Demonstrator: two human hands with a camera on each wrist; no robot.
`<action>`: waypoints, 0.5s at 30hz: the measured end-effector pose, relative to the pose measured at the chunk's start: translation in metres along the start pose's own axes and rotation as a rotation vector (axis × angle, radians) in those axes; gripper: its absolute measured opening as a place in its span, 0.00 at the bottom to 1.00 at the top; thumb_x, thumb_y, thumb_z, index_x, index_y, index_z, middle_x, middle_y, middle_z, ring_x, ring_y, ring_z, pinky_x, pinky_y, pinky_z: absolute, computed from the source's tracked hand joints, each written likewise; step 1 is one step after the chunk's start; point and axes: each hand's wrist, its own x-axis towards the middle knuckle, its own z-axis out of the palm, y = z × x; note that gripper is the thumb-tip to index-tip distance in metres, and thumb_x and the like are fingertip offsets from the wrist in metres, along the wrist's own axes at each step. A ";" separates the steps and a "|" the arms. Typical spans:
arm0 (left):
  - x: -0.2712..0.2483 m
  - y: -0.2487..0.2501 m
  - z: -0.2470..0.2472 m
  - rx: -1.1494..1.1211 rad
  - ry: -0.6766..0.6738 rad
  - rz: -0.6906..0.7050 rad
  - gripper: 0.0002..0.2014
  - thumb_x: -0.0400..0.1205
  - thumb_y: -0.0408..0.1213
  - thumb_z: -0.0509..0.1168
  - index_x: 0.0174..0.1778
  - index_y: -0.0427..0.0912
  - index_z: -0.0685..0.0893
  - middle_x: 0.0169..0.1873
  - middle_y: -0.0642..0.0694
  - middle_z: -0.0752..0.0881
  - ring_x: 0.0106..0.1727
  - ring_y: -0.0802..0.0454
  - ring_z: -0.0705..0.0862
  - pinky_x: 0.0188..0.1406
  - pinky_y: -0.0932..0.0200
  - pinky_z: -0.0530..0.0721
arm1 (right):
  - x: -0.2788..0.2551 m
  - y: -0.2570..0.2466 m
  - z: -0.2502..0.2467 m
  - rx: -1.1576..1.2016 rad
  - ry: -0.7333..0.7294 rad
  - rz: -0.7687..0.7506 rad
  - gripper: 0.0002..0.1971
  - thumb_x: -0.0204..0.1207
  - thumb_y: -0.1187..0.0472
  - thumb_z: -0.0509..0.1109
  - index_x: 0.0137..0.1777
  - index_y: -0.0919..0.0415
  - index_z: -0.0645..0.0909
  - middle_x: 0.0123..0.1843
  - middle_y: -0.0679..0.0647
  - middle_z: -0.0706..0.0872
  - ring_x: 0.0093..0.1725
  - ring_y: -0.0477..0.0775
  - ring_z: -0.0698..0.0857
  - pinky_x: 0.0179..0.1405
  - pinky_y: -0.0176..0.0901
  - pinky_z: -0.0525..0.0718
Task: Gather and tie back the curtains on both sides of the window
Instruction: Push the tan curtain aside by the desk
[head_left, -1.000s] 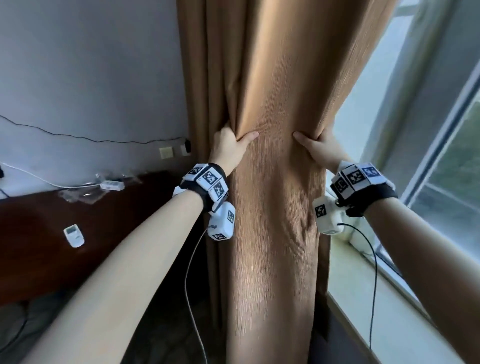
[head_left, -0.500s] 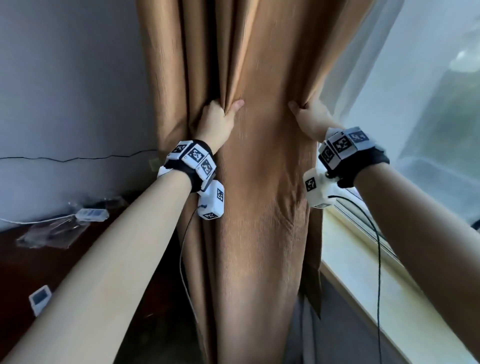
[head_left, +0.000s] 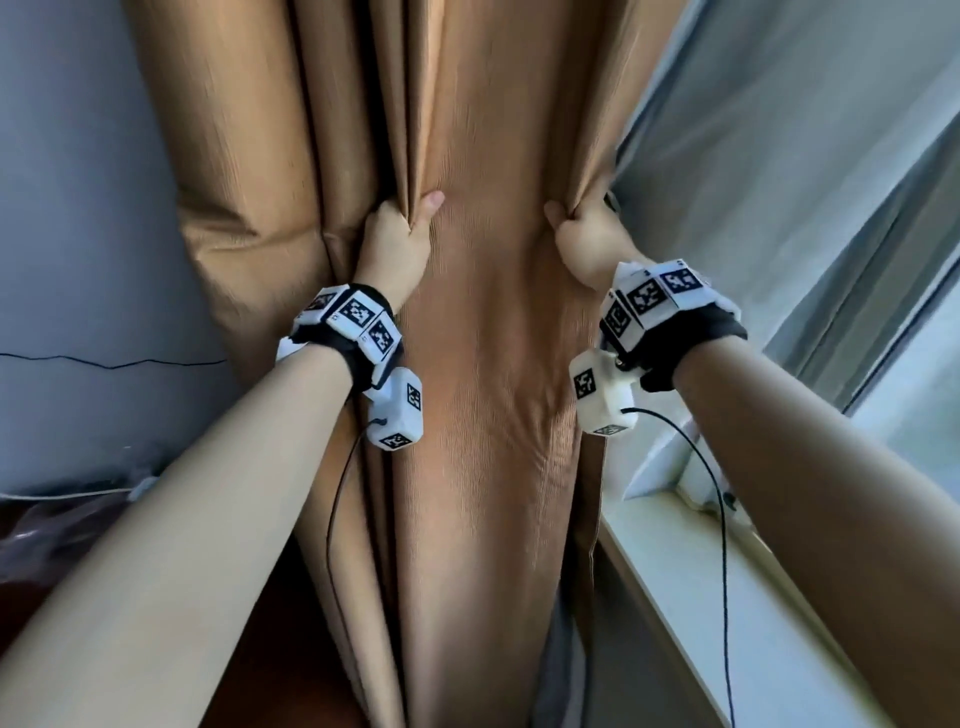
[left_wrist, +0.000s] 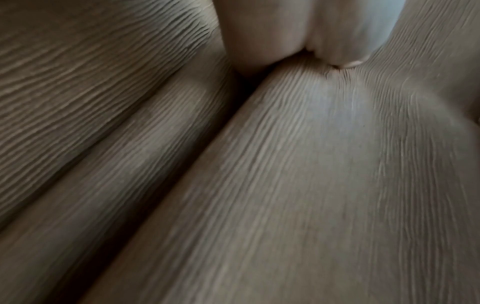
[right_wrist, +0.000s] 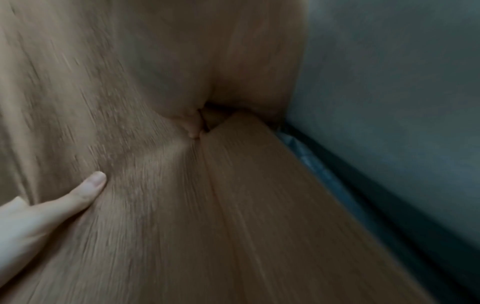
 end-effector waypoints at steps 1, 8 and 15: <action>0.012 -0.005 0.005 -0.005 0.006 0.002 0.23 0.86 0.49 0.60 0.61 0.29 0.81 0.56 0.33 0.87 0.60 0.39 0.84 0.52 0.59 0.77 | 0.013 -0.001 0.005 0.024 -0.010 -0.008 0.38 0.86 0.53 0.56 0.83 0.60 0.31 0.83 0.62 0.60 0.81 0.60 0.64 0.77 0.45 0.59; 0.080 -0.036 0.040 -0.041 0.064 0.013 0.22 0.87 0.46 0.58 0.63 0.29 0.81 0.55 0.35 0.87 0.59 0.42 0.84 0.46 0.68 0.73 | 0.087 0.001 0.036 0.087 -0.017 -0.046 0.36 0.87 0.56 0.57 0.84 0.64 0.37 0.84 0.62 0.59 0.81 0.59 0.62 0.76 0.41 0.57; 0.098 -0.048 0.054 -0.056 0.089 0.021 0.21 0.88 0.45 0.57 0.63 0.29 0.81 0.52 0.35 0.87 0.56 0.42 0.84 0.52 0.62 0.77 | 0.104 0.005 0.049 0.122 -0.018 -0.073 0.38 0.86 0.59 0.57 0.83 0.62 0.31 0.83 0.63 0.58 0.80 0.60 0.64 0.75 0.41 0.60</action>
